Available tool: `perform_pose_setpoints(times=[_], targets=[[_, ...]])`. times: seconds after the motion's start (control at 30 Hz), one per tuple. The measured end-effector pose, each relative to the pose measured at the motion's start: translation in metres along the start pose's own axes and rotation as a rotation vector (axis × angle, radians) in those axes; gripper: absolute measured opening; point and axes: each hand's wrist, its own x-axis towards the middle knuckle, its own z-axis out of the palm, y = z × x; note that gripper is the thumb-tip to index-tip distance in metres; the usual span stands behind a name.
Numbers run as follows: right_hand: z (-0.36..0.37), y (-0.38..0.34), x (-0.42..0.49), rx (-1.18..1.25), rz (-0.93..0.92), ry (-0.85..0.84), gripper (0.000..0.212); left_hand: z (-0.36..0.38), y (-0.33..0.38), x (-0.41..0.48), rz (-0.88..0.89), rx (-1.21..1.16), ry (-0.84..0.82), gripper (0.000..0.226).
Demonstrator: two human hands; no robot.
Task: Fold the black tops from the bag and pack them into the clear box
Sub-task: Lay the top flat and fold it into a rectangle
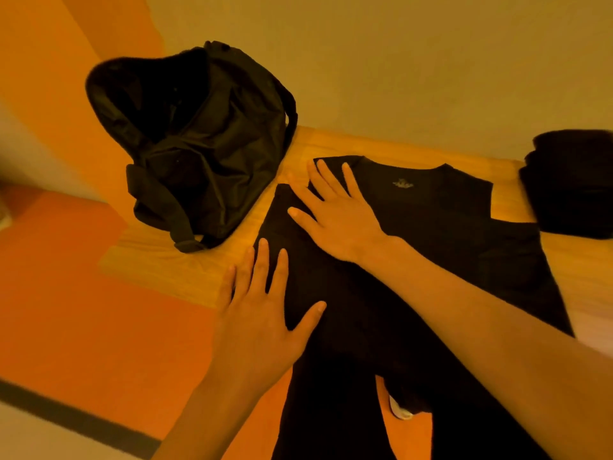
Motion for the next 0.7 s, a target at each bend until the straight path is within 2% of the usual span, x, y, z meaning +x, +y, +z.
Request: perform_pose_setpoints(times=[0.1,0.17,0.23,0.33,0.4,0.5,0.7], targets=[[-0.008,0.037,-0.074,0.115,0.214,0.003,0.070,-0.012,0.020,0.011,-0.032,-0.059,0.096,0.090],[-0.009,0.069,-0.127,0.048,0.393,-0.016,0.071,-0.016,0.048,0.028,0.060,-0.118,0.128,0.085],[-0.007,0.088,-0.179,-0.018,0.533,-0.060,0.073,-0.015,0.087,0.053,0.296,-0.192,-0.011,0.075],[0.000,0.090,-0.245,0.039,0.647,-0.051,0.076,-0.004,0.150,0.096,0.689,-0.226,-0.227,0.060],[0.004,0.088,-0.273,0.050,0.680,-0.063,0.078,0.009,0.179,0.118,0.819,-0.111,-0.271,0.059],[0.008,0.090,-0.283,0.044,0.682,-0.034,0.081,0.024,0.199,0.136,0.836,0.107,-0.176,0.071],[0.011,0.087,-0.296,0.083,0.693,-0.002,0.081,0.013,0.214,0.128,0.777,0.105,-0.195,0.077]])
